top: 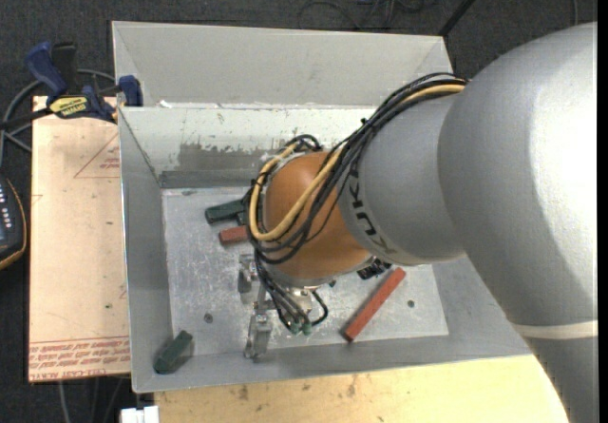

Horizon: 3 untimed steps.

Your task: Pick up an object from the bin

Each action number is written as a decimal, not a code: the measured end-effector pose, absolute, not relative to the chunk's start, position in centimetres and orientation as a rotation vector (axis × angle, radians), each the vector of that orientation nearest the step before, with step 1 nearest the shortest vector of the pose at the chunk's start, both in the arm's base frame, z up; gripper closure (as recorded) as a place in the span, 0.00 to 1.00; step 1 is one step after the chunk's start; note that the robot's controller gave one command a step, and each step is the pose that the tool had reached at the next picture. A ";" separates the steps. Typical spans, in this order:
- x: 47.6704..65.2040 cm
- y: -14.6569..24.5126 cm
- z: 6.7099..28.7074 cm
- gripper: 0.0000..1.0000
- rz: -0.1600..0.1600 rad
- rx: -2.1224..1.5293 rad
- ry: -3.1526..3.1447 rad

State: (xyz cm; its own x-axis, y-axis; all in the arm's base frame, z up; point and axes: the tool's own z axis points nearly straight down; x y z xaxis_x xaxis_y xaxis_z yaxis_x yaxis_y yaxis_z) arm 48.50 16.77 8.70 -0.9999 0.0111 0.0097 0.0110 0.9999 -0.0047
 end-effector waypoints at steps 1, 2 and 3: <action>50.1 24.8 8.2 0.00 0.002 -0.208 -3.133; 49.8 19.6 6.9 0.00 0.003 -0.137 -3.137; 51.2 14.3 15.2 0.00 -0.001 -0.239 -3.141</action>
Offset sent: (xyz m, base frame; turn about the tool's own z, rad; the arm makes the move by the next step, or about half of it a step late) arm 0.0168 0.0787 -0.0045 0.1283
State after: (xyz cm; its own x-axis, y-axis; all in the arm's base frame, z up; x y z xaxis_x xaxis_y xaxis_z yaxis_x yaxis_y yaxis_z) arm 51.17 14.28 15.22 -0.9885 0.1512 -0.0086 0.1512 0.9885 0.0015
